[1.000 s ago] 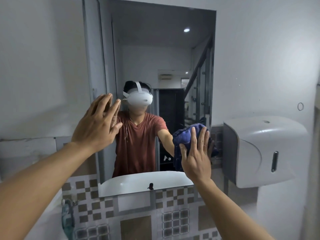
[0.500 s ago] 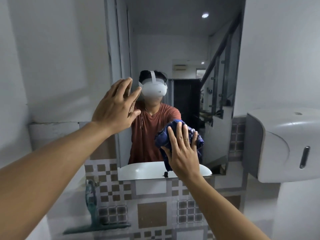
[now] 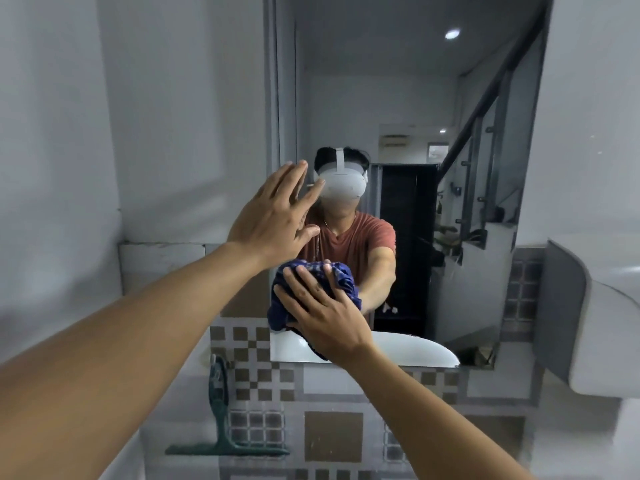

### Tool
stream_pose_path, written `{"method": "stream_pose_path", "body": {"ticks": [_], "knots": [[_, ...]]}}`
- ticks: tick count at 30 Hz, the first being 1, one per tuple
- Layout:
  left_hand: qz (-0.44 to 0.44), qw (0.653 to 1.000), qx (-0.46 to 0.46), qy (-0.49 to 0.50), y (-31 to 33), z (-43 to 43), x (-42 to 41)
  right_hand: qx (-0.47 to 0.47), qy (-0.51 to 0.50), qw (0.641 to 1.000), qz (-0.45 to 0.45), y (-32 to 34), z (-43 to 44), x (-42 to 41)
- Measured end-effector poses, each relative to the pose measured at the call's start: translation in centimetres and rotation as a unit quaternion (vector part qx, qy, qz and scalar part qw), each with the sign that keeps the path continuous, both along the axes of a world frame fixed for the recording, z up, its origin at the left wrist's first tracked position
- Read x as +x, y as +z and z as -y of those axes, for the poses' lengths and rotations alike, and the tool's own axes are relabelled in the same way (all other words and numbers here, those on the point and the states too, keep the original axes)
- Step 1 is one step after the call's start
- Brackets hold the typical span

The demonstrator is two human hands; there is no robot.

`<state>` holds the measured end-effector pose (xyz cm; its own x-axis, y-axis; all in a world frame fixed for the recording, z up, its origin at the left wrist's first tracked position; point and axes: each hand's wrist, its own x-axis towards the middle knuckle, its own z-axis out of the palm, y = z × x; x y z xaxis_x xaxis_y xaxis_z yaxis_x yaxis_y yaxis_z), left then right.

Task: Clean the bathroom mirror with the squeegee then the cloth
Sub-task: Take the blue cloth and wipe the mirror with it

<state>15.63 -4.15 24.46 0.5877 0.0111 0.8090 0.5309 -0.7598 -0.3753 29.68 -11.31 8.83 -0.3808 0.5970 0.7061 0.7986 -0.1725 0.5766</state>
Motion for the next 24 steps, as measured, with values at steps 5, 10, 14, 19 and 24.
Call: {"method": "stream_pose_path", "body": {"ticks": [5, 10, 14, 19, 24], "knots": [[-0.012, 1.000, -0.005, 0.004, 0.1, 0.3, -0.2, -0.049, 0.002, 0.998, 0.046, -1.5, -0.8, -1.3], [-0.012, 1.000, -0.014, 0.000, -0.4, 0.7, -0.8, -0.065, -0.013, 0.997, 0.045, -3.0, 0.7, 0.2], [0.006, 0.999, -0.035, -0.016, -3.1, 0.8, -1.2, -0.037, -0.044, 0.998, -0.004, -3.1, 3.5, 2.5], [-0.002, 1.000, -0.014, -0.023, -6.4, 0.6, -0.4, -0.006, -0.088, 0.993, -0.075, -2.7, 7.5, 5.3], [-0.035, 0.999, 0.006, -0.003, -7.5, 1.1, 1.1, 0.051, -0.128, 0.978, -0.159, -1.4, 10.0, 7.5]]}}
